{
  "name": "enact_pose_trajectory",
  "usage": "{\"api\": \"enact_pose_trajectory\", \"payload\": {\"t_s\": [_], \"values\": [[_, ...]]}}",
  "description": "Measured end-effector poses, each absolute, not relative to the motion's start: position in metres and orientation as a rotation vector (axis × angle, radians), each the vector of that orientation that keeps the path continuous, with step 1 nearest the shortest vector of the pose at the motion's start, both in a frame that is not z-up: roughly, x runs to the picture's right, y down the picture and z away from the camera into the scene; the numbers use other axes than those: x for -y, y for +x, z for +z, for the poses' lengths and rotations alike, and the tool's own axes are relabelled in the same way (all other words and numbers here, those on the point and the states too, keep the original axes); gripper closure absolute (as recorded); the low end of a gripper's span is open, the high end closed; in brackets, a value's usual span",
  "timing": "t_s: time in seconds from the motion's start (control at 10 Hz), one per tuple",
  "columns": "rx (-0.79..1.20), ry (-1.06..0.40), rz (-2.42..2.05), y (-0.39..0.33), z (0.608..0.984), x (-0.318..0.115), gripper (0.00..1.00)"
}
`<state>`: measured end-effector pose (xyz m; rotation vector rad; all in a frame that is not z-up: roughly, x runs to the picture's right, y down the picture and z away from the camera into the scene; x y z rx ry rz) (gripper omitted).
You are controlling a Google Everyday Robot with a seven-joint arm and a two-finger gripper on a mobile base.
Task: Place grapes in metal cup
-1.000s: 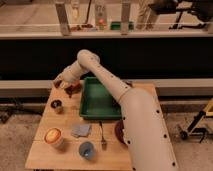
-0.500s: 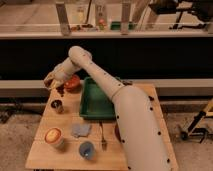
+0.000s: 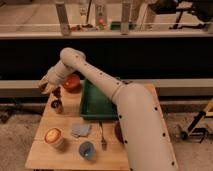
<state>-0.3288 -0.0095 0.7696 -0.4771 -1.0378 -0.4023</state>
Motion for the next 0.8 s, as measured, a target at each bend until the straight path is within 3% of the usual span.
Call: {"api": "enact_pose_trajectory", "payload": {"t_s": [0.8], "values": [[1.116,-0.518,-0.409,-0.35,0.768,-0.015,1.0]]}}
